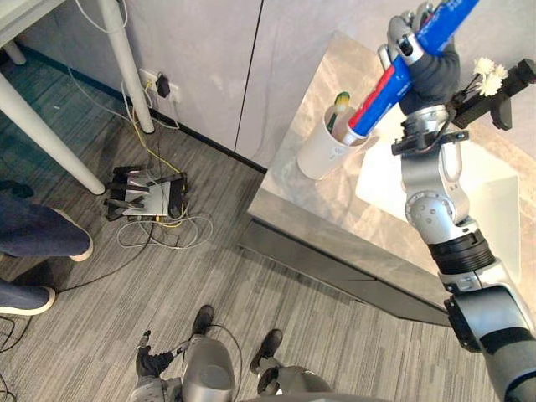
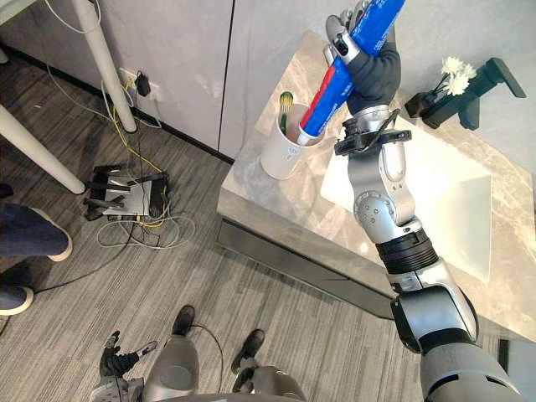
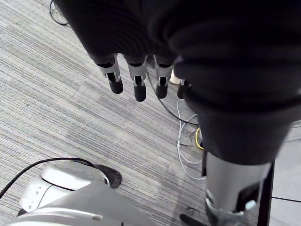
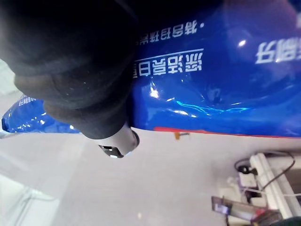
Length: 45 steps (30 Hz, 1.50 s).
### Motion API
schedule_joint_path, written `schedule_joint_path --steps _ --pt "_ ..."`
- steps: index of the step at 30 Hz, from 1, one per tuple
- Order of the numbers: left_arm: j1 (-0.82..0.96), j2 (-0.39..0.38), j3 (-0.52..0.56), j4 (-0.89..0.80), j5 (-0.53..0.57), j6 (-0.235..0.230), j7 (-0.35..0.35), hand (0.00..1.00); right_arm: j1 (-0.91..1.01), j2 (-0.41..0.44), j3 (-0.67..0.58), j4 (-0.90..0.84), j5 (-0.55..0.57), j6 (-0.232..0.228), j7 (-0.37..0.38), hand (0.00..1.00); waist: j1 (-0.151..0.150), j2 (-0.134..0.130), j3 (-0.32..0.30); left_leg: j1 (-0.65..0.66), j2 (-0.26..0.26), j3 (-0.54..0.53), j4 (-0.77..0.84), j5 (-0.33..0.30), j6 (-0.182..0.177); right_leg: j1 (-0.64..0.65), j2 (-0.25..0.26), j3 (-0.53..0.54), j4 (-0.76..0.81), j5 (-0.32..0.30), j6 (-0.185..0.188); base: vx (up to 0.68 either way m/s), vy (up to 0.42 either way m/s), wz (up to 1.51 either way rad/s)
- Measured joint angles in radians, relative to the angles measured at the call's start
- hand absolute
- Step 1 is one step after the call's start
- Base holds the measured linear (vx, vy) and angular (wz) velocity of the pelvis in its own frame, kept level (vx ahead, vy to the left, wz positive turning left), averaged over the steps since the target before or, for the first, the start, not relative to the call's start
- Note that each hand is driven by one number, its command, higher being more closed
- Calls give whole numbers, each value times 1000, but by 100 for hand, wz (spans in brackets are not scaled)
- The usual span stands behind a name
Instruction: Organize washtable
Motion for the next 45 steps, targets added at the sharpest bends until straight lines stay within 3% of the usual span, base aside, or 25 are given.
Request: schedule_joint_path --steps 8,19,45 --pt "0 8 -20 0 -2 -1 0 0 0 0 3 0 0 0 0 100 0 -3 0 0 1 0 0 0 0 -1 2 3 -1 0 0 0 0 0" --pt "0 31 -27 -1 -7 -4 -1 0 1 0 3 0 -9 0 -4 100 0 -35 7 -1 1 2 -1 0 0 -3 2 5 -1 0 0 0 0 0" --pt "0 37 -29 3 -32 -6 -33 0 -46 -15 -50 -9 -35 -6 -24 100 -2 -36 6 -30 -2 -15 13 0 0 -16 2 -7 -1 8 4 0 1 2"
